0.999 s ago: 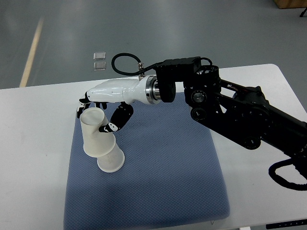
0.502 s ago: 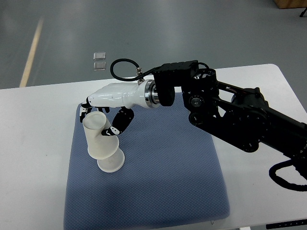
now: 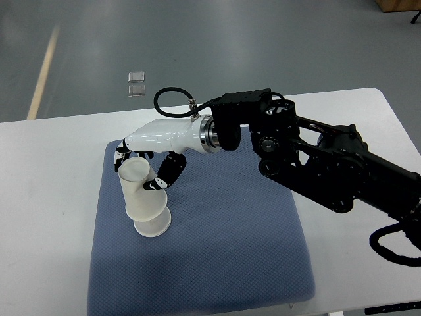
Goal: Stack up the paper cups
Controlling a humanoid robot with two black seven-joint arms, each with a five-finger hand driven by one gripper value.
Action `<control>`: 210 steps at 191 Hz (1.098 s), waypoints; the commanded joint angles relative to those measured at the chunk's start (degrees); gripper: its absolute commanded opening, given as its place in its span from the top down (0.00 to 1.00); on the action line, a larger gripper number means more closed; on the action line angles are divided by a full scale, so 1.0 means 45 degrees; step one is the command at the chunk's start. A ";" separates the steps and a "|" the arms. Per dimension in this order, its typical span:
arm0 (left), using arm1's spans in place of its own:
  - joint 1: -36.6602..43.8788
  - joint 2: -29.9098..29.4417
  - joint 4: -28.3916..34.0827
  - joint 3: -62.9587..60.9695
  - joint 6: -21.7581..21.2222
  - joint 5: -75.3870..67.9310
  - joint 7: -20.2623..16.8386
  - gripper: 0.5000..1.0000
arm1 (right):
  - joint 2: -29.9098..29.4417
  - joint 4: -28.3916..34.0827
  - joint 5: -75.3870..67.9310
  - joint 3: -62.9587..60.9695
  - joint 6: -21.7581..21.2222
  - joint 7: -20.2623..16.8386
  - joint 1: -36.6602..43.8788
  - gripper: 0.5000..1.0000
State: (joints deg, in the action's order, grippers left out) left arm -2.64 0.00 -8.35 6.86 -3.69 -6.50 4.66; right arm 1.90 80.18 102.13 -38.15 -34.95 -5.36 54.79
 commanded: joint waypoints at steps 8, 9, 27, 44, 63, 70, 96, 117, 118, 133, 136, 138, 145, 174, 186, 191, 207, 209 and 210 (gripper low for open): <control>0.0000 0.0000 0.0000 0.0000 0.0000 0.0000 0.0000 0.00 | -0.0011 -0.0024 -0.0020 0.0099 0.0130 0.0019 -0.0027 0.51; 0.0000 0.0000 0.0000 0.0000 0.0000 0.0000 0.0000 0.00 | -0.0011 -0.0024 -0.0020 0.0099 0.0130 0.0019 -0.0027 0.51; 0.0000 0.0000 0.0000 0.0000 0.0000 0.0000 0.0000 0.00 | -0.0011 -0.0044 -0.0020 0.0099 0.0130 0.0019 -0.0183 0.33; 0.0000 0.0000 0.0000 0.0000 0.0000 0.0000 0.0000 0.00 | -0.0011 -0.0044 -0.0078 0.0099 0.0111 0.0019 -0.0203 0.24; 0.0000 0.0000 0.0000 0.0000 0.0000 0.0000 0.0000 0.00 | -0.0011 -0.0044 -0.0137 0.0099 0.0091 0.0019 -0.0223 0.21; 0.0000 0.0000 0.0000 0.0000 0.0000 0.0000 0.0000 0.00 | 0.0008 -0.0044 -0.0137 0.0099 0.0091 0.0019 -0.0223 0.20; 0.0000 0.0000 0.0000 0.0000 0.0000 0.0000 0.0000 0.00 | 0.0047 -0.0044 -0.0156 0.0060 0.0091 0.0019 -0.0223 0.20; 0.0000 0.0000 0.0000 0.0000 0.0000 0.0000 0.0000 0.00 | 0.0184 -0.0044 -0.0273 -0.0174 0.0149 0.0019 -0.0262 0.20; 0.0000 0.0000 0.0000 0.0000 0.0000 0.0000 0.0000 0.00 | 0.0184 -0.0044 -0.0273 -0.0174 0.0150 0.0019 -0.0262 0.20; 0.0000 0.0000 0.0000 0.0000 0.0000 0.0000 0.0000 0.00 | 0.0340 -0.0180 -0.0820 -0.0448 0.0247 -0.0001 -0.0340 0.20; 0.0000 0.0000 0.0000 0.0000 0.0000 0.0000 0.0000 0.00 | 0.0379 -0.0258 -0.1015 -0.0662 0.0364 -0.0001 -0.0398 0.20; 0.0000 0.0000 0.0000 0.0000 0.0000 0.0000 0.0000 0.00 | 0.0379 -0.0258 -0.1016 -0.0663 0.0365 -0.0001 -0.0398 0.20; 0.0000 0.0000 0.0000 0.0000 0.0000 0.0000 0.0000 0.00 | 0.0399 -0.0492 -0.1405 -0.1150 0.0637 -0.0020 -0.0554 0.20; 0.0000 0.0000 0.0000 0.0000 0.0000 0.0000 0.0000 0.00 | 0.0457 -0.1059 -0.2616 -0.2907 0.1828 -0.0293 -0.1511 0.20; 0.0000 0.0000 0.0000 0.0000 0.0000 0.0000 0.0000 0.00 | 0.0457 -0.1294 -0.3203 -0.3768 0.2298 -0.0372 -0.2059 0.20; 0.0000 0.0000 0.0000 0.0000 0.0000 0.0000 0.0000 0.00 | 0.0418 -0.1410 -0.3593 -0.4216 0.2590 -0.0372 -0.2390 0.20; 0.0000 0.0000 0.0000 0.0000 0.0000 0.0000 0.0000 0.00 | 0.0477 -0.1684 -0.4434 -0.5018 0.3509 -0.0372 -0.3035 0.20; 0.0000 0.0000 0.0000 0.0000 0.0000 0.0000 0.0000 0.00 | 0.0457 -0.1743 -0.4531 -0.5135 0.3665 -0.0372 -0.3113 0.20; 0.0000 0.0000 0.0000 0.0000 0.0000 0.0000 0.0000 0.00 | 0.0477 -0.1781 -0.4667 -0.5213 0.3820 -0.0372 -0.3171 0.20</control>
State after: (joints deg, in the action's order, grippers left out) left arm -2.64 0.00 -8.35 6.86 -3.69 -6.50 4.66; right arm 3.92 73.88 86.00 -56.64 -23.12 -6.95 44.19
